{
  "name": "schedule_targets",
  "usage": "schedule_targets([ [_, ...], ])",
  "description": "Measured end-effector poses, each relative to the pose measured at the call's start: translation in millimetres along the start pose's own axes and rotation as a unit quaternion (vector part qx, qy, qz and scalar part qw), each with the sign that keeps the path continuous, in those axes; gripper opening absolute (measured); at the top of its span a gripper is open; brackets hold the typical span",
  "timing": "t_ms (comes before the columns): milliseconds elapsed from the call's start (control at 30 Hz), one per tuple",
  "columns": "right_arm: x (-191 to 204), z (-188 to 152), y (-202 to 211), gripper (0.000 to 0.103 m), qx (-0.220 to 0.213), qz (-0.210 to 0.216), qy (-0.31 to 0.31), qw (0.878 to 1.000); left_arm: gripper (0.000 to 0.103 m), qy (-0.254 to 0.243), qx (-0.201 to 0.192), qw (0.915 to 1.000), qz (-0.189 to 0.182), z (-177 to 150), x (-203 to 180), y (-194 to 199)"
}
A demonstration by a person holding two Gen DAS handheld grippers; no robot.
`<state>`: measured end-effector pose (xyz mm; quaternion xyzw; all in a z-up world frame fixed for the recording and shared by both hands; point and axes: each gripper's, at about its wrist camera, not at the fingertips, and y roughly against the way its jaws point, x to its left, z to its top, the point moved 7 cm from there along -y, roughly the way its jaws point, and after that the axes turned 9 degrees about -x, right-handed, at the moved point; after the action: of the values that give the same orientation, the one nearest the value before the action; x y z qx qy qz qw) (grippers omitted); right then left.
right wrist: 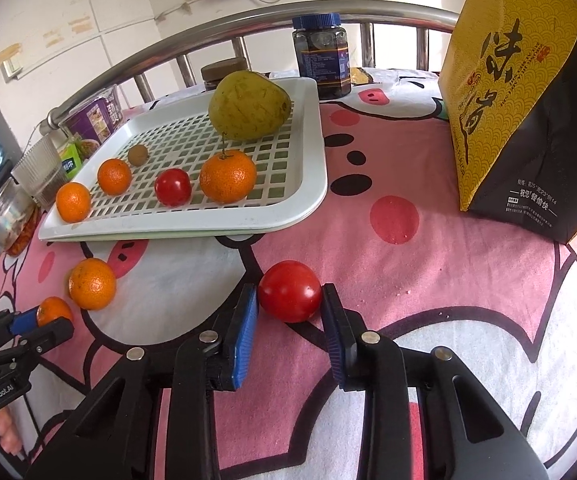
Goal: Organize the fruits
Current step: 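Grasp a tangerine with the left tool while the right tool grasps a red tomato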
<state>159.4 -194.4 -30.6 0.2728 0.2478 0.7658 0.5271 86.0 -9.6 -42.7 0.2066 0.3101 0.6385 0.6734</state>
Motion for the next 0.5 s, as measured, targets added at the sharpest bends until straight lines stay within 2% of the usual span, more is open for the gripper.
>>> schedule_targets([
  [233, 7, 3, 18, 0.030, -0.026, 0.038, -0.009, 0.999, 0.040, 0.004, -0.013, 0.9999, -0.006, 4, 0, 6],
  [500, 18, 7, 27, 0.030, -0.046, 0.056, 0.002, 0.997, 0.040, 0.005, -0.042, 0.9990, -0.016, 16, 1, 17],
])
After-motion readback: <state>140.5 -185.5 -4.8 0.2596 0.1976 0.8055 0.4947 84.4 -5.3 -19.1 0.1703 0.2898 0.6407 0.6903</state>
